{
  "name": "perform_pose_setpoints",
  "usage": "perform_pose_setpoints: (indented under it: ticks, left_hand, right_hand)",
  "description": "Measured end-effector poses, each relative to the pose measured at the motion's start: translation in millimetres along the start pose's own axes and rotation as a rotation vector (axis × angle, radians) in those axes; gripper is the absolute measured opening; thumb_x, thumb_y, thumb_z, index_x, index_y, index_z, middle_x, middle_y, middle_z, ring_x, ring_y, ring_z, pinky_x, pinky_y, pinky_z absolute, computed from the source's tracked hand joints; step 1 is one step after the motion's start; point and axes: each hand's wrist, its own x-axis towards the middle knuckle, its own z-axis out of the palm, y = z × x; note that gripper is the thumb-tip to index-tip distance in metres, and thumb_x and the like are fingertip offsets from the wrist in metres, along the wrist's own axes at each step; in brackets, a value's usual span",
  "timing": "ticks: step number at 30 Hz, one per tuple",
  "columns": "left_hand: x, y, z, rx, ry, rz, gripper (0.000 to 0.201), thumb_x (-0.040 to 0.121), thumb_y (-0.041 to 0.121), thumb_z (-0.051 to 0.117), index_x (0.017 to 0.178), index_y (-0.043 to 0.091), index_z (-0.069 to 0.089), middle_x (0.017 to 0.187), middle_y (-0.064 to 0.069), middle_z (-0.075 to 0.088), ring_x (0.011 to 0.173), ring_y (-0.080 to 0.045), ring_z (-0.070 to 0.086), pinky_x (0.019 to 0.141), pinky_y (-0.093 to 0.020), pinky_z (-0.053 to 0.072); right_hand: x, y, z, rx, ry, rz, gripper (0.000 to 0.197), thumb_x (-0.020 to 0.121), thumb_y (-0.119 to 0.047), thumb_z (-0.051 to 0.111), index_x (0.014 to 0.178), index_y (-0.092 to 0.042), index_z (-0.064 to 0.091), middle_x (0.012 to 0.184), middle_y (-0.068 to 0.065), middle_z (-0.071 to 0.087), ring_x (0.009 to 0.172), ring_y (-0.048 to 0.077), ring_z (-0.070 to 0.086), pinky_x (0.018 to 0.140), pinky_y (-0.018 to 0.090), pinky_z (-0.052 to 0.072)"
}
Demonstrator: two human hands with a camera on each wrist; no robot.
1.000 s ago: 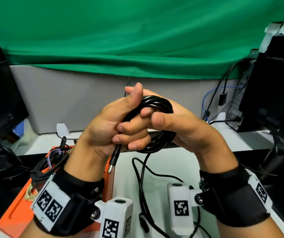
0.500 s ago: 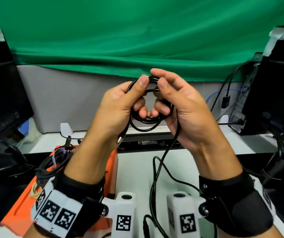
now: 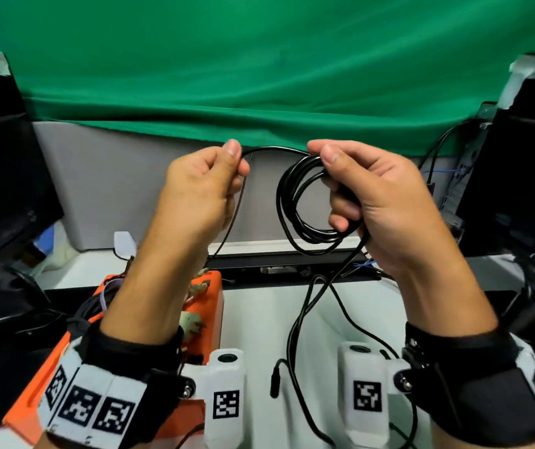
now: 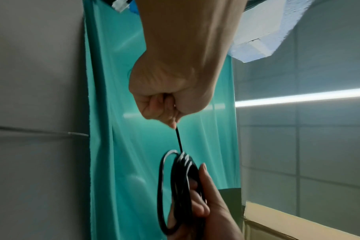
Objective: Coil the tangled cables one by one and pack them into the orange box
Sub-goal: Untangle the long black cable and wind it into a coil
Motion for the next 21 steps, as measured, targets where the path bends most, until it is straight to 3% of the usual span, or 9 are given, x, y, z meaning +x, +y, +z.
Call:
perform_pose_setpoints:
  ticks: [5, 7, 9, 11, 13, 14, 17, 19, 21]
  left_hand:
    - [4.2, -2.0, -0.5, -0.094, 0.228, 0.074, 0.036, 0.107, 0.035, 0.047, 0.076, 0.020, 0.057, 0.056, 0.009, 0.042, 0.046, -0.006, 0.030, 0.044, -0.021, 0.023]
    - [5.1, -1.5, -3.9, -0.111, 0.252, 0.097, 0.036, 0.108, 0.034, 0.046, 0.077, 0.019, 0.057, 0.056, 0.009, 0.042, 0.045, -0.006, 0.031, 0.042, -0.020, 0.023]
    - [4.9, 0.6, -8.7, -0.036, 0.168, 0.078, 0.037, 0.108, 0.030, 0.045, 0.075, 0.017, 0.057, 0.052, 0.009, 0.044, 0.042, -0.007, 0.034, 0.042, -0.018, 0.027]
    - [1.8, 5.6, -16.6, 0.217, -0.059, -0.006, 0.036, 0.105, 0.018, 0.043, 0.075, 0.011, 0.062, 0.051, 0.003, 0.058, 0.043, -0.014, 0.050, 0.048, -0.024, 0.039]
    - [-3.1, 9.4, -23.4, 0.417, -0.309, -0.121, 0.032, 0.102, 0.009, 0.041, 0.091, 0.009, 0.071, 0.074, -0.005, 0.076, 0.068, -0.019, 0.072, 0.074, -0.037, 0.054]
    - [-4.3, 9.7, -25.2, 0.427, -0.369, -0.145, 0.032, 0.101, 0.008, 0.040, 0.101, 0.012, 0.072, 0.087, -0.006, 0.079, 0.084, -0.019, 0.075, 0.087, -0.042, 0.055]
    - [-8.4, 8.7, -11.5, 0.158, -0.364, -0.135, 0.040, 0.105, 0.029, 0.037, 0.115, 0.010, 0.070, 0.105, -0.011, 0.077, 0.103, -0.025, 0.072, 0.098, -0.046, 0.052]
    - [-10.2, 5.4, 4.0, 0.012, -0.385, -0.161, 0.062, 0.108, 0.047, 0.026, 0.113, 0.003, 0.069, 0.104, -0.018, 0.076, 0.100, -0.032, 0.073, 0.095, -0.044, 0.055]
    - [-14.8, 2.5, 18.0, 0.005, -0.401, -0.164, 0.069, 0.104, 0.056, 0.025, 0.109, 0.002, 0.069, 0.095, -0.020, 0.077, 0.093, -0.033, 0.075, 0.093, -0.042, 0.056]
  right_hand:
    - [-0.1, 1.2, -1.7, -0.084, -0.013, -0.036, 0.016, 0.097, -0.018, 0.063, 0.099, -0.008, 0.075, 0.069, 0.005, 0.044, 0.045, 0.013, 0.035, 0.047, 0.027, 0.050]
    - [0.1, 2.0, -3.6, -0.128, -0.007, -0.058, 0.018, 0.099, -0.020, 0.062, 0.100, -0.007, 0.075, 0.068, 0.003, 0.045, 0.046, 0.014, 0.036, 0.051, 0.029, 0.052]
    - [0.9, 2.3, -3.1, -0.167, 0.043, -0.114, 0.017, 0.100, -0.020, 0.060, 0.104, -0.013, 0.075, 0.065, -0.006, 0.051, 0.047, 0.013, 0.035, 0.052, 0.029, 0.052]
    - [2.3, 2.0, -4.2, -0.196, 0.109, -0.163, 0.016, 0.102, -0.019, 0.059, 0.105, -0.015, 0.074, 0.063, -0.013, 0.056, 0.046, 0.013, 0.034, 0.051, 0.028, 0.050]
    - [2.8, 2.1, -6.4, -0.214, 0.123, -0.167, 0.017, 0.102, -0.019, 0.058, 0.105, -0.014, 0.074, 0.062, -0.014, 0.056, 0.045, 0.012, 0.032, 0.050, 0.027, 0.049]
    - [2.8, 3.3, -7.3, -0.220, 0.113, -0.158, 0.018, 0.102, -0.020, 0.058, 0.106, -0.014, 0.074, 0.061, -0.012, 0.055, 0.045, 0.013, 0.031, 0.050, 0.028, 0.048]
    - [2.6, 7.0, -7.0, -0.236, 0.071, -0.133, 0.019, 0.102, -0.023, 0.059, 0.106, -0.015, 0.076, 0.061, 0.002, 0.043, 0.045, 0.015, 0.031, 0.051, 0.032, 0.046]
    - [2.9, 8.9, -3.9, -0.251, 0.056, -0.133, 0.020, 0.102, -0.025, 0.060, 0.105, -0.016, 0.077, 0.061, 0.006, 0.041, 0.043, 0.015, 0.034, 0.052, 0.034, 0.045]
    - [2.8, 9.8, 0.2, -0.249, 0.074, -0.142, 0.020, 0.102, -0.024, 0.059, 0.104, -0.015, 0.076, 0.061, 0.004, 0.043, 0.045, 0.016, 0.037, 0.051, 0.029, 0.044]
